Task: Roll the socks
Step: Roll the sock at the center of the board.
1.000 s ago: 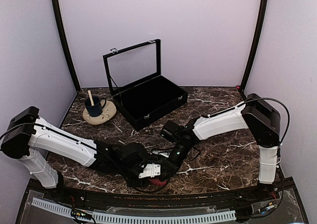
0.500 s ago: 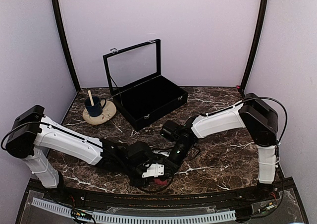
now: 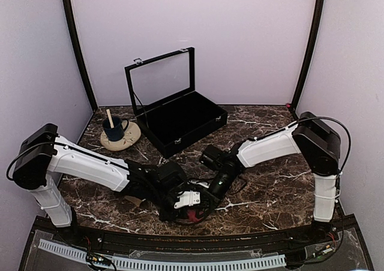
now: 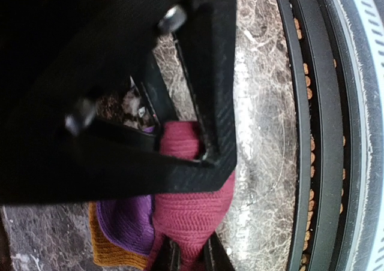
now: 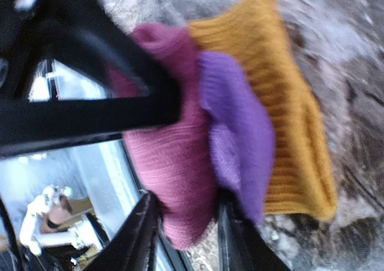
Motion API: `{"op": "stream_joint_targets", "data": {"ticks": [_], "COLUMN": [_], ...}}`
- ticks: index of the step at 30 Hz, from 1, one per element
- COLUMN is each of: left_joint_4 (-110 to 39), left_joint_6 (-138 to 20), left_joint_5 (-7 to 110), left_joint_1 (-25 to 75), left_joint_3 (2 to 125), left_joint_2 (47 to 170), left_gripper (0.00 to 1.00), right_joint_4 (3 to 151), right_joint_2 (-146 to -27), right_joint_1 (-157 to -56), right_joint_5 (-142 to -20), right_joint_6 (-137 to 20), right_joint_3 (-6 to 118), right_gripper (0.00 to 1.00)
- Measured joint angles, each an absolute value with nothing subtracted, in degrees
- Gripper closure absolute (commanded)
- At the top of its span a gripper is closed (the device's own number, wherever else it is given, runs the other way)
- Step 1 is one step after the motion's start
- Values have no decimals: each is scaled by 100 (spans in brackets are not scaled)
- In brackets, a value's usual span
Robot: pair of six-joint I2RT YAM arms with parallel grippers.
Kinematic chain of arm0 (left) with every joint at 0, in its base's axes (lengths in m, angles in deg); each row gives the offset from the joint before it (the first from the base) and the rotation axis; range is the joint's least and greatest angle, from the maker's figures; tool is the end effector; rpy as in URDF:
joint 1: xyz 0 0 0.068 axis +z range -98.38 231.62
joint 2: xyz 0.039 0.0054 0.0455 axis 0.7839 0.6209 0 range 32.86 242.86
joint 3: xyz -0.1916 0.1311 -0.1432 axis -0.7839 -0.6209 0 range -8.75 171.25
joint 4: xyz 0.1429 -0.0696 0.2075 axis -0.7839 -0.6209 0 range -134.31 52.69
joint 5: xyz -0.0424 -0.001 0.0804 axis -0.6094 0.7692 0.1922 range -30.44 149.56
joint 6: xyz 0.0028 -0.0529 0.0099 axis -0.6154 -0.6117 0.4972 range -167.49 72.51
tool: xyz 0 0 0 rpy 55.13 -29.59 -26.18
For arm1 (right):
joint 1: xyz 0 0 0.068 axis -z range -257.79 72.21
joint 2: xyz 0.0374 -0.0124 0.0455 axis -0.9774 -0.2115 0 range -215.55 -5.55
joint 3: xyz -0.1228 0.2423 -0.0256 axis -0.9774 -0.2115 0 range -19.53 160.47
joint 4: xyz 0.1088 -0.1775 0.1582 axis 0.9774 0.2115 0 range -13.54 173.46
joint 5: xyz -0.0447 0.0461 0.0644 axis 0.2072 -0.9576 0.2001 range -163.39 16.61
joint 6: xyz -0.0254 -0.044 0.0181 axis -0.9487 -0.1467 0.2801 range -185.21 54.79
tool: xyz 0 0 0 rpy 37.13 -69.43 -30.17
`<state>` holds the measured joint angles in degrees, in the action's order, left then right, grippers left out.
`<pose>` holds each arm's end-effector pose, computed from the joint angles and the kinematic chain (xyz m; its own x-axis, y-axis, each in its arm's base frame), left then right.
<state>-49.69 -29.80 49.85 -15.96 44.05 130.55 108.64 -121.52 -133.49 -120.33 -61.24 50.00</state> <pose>0.1205 -0.3075 0.1530 -0.0182 0.8295 -0.5582 0.9987 0.0415 0.0291 0.1855 0.3181 0.1183 -0.5957 -0.7895 -0.1474 -0.6055 0.3210 0.7282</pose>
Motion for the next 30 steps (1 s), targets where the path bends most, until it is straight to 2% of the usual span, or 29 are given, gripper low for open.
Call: {"op": "stream_joint_targets", "data": {"ticks": [17, 30], "left_joint_4": [-5190, -5850], "left_joint_6": [-3166, -3163], "left_joint_5": [3872, 2731], "left_joint_1": [-1082, -507], "left_joint_3": [4630, 5161], "left_joint_2": [13273, 13785], "left_gripper": [99, 99], "right_joint_4": [9249, 8082], "right_joint_2": [-11496, -10547], "right_joint_1": [-12613, -12322], "right_joint_5": [-12455, -11384], "right_joint_6": [-5090, -4340], "right_joint_3": [3617, 2636], "right_gripper": [63, 66]}}
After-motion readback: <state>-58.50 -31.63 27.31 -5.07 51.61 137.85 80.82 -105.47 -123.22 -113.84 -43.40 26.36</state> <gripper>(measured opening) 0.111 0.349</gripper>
